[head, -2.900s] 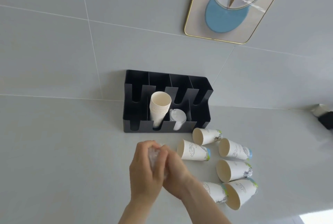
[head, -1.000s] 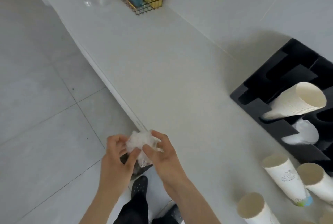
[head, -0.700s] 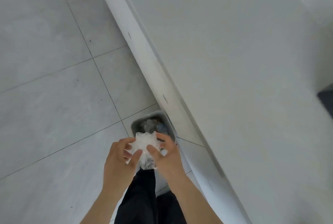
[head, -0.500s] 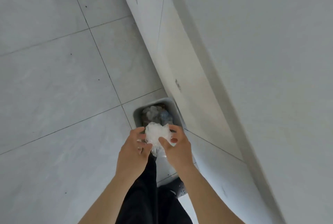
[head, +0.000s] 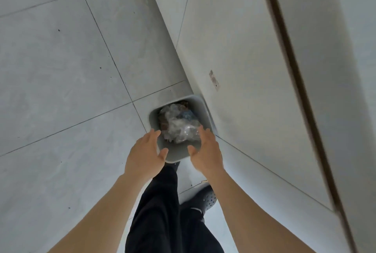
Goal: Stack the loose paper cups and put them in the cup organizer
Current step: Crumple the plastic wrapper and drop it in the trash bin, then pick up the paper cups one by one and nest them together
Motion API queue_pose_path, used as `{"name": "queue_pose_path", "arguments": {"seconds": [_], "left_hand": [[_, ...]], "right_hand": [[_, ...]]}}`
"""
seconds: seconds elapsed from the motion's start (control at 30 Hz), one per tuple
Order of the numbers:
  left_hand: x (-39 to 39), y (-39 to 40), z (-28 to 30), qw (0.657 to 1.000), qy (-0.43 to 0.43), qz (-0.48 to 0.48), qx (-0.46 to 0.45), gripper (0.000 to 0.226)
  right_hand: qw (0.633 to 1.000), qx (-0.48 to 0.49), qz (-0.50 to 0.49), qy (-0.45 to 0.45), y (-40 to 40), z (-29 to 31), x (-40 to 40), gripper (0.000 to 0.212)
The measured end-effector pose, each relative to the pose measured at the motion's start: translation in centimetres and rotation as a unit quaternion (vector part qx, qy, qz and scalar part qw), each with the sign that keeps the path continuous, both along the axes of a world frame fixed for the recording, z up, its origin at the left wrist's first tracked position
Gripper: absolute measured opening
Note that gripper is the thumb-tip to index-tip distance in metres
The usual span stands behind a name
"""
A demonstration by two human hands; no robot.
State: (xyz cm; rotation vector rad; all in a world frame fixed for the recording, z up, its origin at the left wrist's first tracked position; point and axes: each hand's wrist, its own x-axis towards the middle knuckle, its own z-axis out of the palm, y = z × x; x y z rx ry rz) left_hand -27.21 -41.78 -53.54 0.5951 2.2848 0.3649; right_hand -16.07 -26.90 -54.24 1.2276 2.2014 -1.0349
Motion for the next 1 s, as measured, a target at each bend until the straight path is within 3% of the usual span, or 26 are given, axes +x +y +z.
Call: {"name": "queue_pose_path", "arguments": {"seconds": [0.27,0.47,0.7,1.0], "left_hand": [[2.1,-5.3,-15.4,0.994,-0.044,-0.076,-0.063,0.063],[3.1,-6.6,-19.2,0.986,-0.059,-0.139,-0.066,0.060],[0.3,-6.6,-15.9,0.988,-0.028,-0.131,-0.072,0.064],[-4.2,-8.4,-2.9,0.995,0.024,-0.079,-0.049,0.071]], "right_hand": [[0.976,-0.015,0.186,-0.114,-4.9,-14.6,2.8,0.075],[0.948,-0.024,0.285,-0.143,-7.4,-18.6,3.8,0.074],[0.957,0.000,0.280,-0.076,-7.9,-14.4,1.3,0.064],[0.962,0.023,0.268,0.042,-10.0,-0.9,-1.9,0.066]]}}
